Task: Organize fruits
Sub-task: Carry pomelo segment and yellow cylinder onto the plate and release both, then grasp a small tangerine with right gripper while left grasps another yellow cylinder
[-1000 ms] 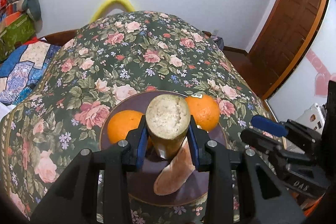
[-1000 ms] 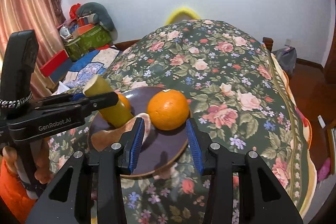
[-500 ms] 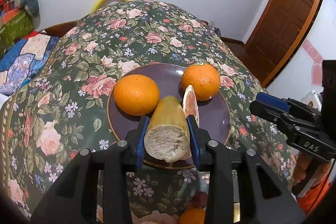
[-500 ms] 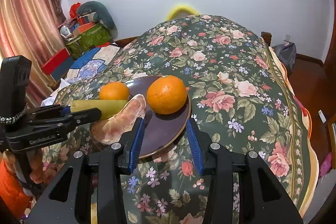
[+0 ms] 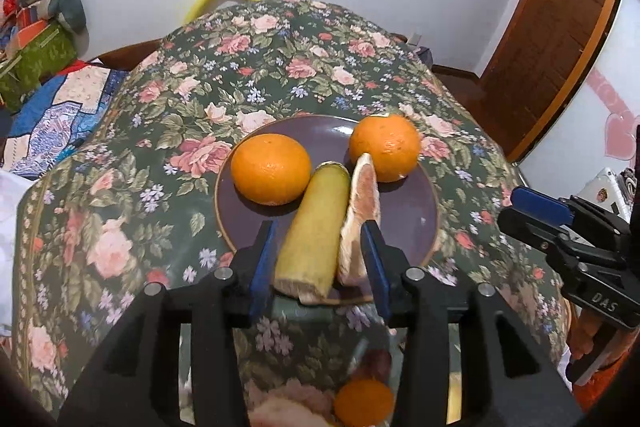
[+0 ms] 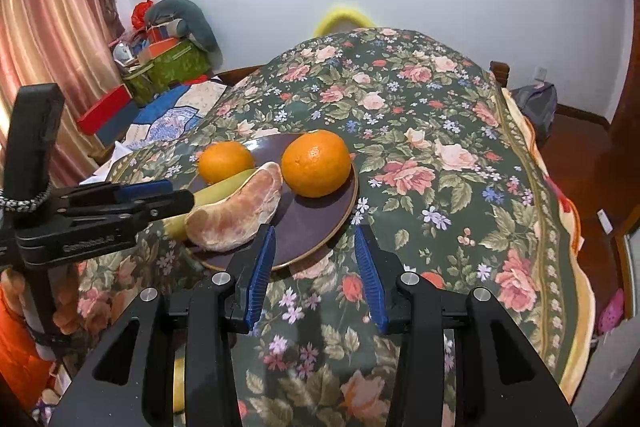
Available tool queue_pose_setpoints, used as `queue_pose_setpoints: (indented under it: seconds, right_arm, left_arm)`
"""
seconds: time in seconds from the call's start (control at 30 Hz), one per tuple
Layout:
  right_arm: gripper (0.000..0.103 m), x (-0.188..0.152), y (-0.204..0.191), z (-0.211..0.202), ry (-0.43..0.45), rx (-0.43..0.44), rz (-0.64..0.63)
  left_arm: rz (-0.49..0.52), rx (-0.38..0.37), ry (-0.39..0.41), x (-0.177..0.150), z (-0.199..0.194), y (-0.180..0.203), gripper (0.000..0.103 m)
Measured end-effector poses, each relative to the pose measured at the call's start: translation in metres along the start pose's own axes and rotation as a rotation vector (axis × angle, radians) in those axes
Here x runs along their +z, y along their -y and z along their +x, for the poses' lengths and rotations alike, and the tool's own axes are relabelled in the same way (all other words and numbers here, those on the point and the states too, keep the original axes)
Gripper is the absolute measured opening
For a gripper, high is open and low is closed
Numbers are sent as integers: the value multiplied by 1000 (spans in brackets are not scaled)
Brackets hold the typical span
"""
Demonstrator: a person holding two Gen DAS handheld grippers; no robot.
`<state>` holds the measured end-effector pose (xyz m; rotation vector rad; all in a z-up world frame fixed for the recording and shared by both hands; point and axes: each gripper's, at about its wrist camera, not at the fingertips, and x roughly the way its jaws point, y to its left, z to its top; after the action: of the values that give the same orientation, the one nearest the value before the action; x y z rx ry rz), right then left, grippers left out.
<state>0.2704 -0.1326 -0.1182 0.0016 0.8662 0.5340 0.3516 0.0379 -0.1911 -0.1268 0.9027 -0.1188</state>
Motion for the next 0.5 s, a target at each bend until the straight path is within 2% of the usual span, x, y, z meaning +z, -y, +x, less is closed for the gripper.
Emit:
queue_pose_setpoints:
  seconds: [0.1, 0.2, 0.3, 0.5]
  right_arm:
    - [38, -2, -9, -11, 9, -12, -23]
    - [39, -7, -21, -25, 20, -23, -48]
    - [40, -13, -31, -42, 31, -25, -57]
    - [47, -25, -45, -74, 62, -47, -70]
  left_arm:
    - [11, 8, 17, -4, -19, 5, 44]
    - [8, 9, 39, -10, -42, 10, 51]
    - [13, 18, 55, -19, -63, 15, 51]
    - [19, 28, 74, -43, -102, 24, 57]
